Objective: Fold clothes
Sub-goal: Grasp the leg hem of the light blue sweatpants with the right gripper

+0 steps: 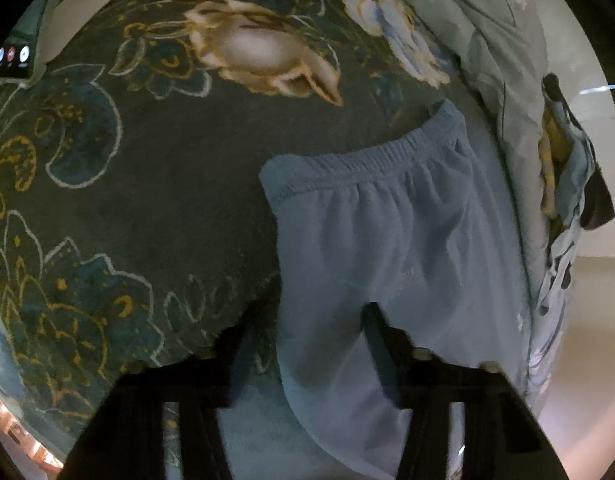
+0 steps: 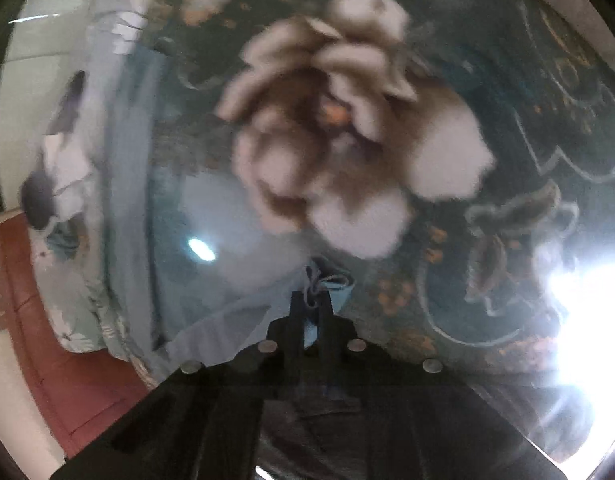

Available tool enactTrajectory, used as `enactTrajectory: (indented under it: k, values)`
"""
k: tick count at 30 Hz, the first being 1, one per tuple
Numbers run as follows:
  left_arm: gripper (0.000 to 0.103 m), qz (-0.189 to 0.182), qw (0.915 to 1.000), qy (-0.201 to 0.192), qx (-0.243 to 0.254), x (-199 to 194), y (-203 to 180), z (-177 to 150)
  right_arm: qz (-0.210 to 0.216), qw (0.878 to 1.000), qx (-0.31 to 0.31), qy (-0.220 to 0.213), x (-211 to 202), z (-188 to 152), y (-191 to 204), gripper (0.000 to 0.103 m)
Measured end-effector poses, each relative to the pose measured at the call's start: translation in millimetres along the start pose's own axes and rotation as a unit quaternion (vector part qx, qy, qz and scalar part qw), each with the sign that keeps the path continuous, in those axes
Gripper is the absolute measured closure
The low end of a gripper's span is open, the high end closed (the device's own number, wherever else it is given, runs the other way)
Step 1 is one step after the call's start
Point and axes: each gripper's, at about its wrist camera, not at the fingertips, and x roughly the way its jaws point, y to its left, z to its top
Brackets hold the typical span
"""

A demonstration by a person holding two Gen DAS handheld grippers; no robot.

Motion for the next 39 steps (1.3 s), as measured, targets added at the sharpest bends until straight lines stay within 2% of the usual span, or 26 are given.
enactTrajectory:
  k: [1, 2, 5, 8, 10, 11, 13, 16, 18, 22, 25, 27, 29, 30, 31, 32, 33, 34, 36, 37, 39]
  values:
    - [0.086, -0.008, 1.0, -0.001, -0.006, 0.4, 1.6, 2.9, 0.011, 1.0, -0.009, -0.008, -4.4, 1.4, 6.2, 0.098]
    - [0.089, -0.015, 0.9999, -0.005, -0.007, -1.0, -0.2, 4.0, 0.022, 0.999, -0.018, -0.016, -8.8, 2.9, 12.5, 0.098]
    - [0.092, -0.037, 0.9991, -0.017, -0.005, -6.4, -7.1, 6.2, 0.065, 0.994, -0.066, -0.054, -33.5, 7.2, 44.9, 0.098]
    - [0.092, -0.074, 0.9965, -0.039, 0.006, -29.7, -13.6, -2.7, 0.107, 0.979, -0.141, -0.105, -77.0, 2.6, 82.1, 0.098]
    - [0.092, -0.079, 0.9952, -0.054, 0.018, -38.7, -15.9, -6.5, 0.117, 0.967, -0.184, -0.133, -100.0, -3.5, 98.0, 0.098]
    - [0.092, -0.073, 0.9955, -0.056, 0.021, -38.1, -13.1, -8.0, 0.114, 0.963, -0.197, -0.141, -106.3, -4.4, 97.8, 0.099]
    - [0.092, -0.059, 0.9963, -0.056, 0.027, -35.3, -6.0, -10.9, 0.088, 0.967, -0.196, -0.136, -98.8, -0.1, 81.4, 0.099]
    - [0.092, -0.038, 0.9987, -0.034, -0.001, -21.7, 18.9, -17.6, 0.026, 0.983, -0.153, -0.094, -54.1, 12.9, 33.9, 0.098]
    - [0.092, -0.027, 0.9992, -0.027, -0.013, -10.0, 21.7, -16.2, 0.002, 0.991, -0.109, -0.072, -28.2, 18.5, 1.0, 0.098]
    - [0.092, -0.018, 0.9995, -0.018, -0.017, -9.8, 27.6, -17.6, 0.001, 0.995, -0.066, -0.078, -22.8, 19.7, -31.2, 0.097]
    - [0.092, -0.021, 0.9995, -0.015, -0.017, -9.4, 25.4, -12.3, -0.03, 0.992, -0.08, -0.088, -34.8, 19.2, -33.6, 0.097]
    - [0.092, -0.025, 0.9995, -0.013, -0.013, -11.5, 19.1, -10.8, -0.035, 0.991, -0.081, -0.099, -46.2, 19.0, -34.3, 0.097]
    - [0.089, -0.028, 0.9995, -0.01, -0.005, -9.1, 11.7, -7.6, -0.014, 0.992, -0.074, -0.1, -50.3, 16.0, -35.2, 0.096]
    - [0.086, -0.03, 0.9995, -0.008, -0.004, -5.9, 9.0, -5.4, 0.001, 0.993, -0.068, -0.095, -49.3, 14.5, -34.5, 0.091]
    - [0.079, -0.032, 0.9995, -0.007, -0.003, -2.5, 6.5, -3.1, 0.016, 0.994, -0.062, -0.09, -48.2, 13.0, -33.9, 0.08]
    - [0.071, -0.028, 0.9996, -0.004, -0.002, -0.1, 3.3, -1.5, 0.031, 0.994, -0.055, -0.085, -47.1, 11.5, -33.2, 0.074]
    - [0.069, -0.024, 0.9997, -0.003, -0.001, 1.1, 1.7, -0.3, 0.035, 0.995, -0.05, -0.081, -43.3, 10.4, -27.7, 0.064]
    - [0.067, -0.02, 0.9998, -0.002, 0.003, 2.2, -1.0, 1.0, 0.04, 0.995, -0.045, -0.077, -39.5, 9.3, -22.0, 0.063]
    - [0.066, -0.008, 0.9999, 0.003, 0.007, 5.6, -6.2, 4.9, 0.014, 0.996, -0.048, -0.067, -30.2, 12.0, -4.4, 0.063]
    - [0.066, -0.001, 0.9999, 0.006, 0.008, 6.8, -8.4, 6.8, -0.014, 0.996, -0.054, -0.069, -28.0, 13.0, 4.4, 0.063]
    - [0.066, -0.005, 0.9999, 0.005, 0.009, 2.6, -9.3, 5.9, -0.034, 0.992, -0.084, -0.089, -26.4, 15.1, 25.1, 0.063]
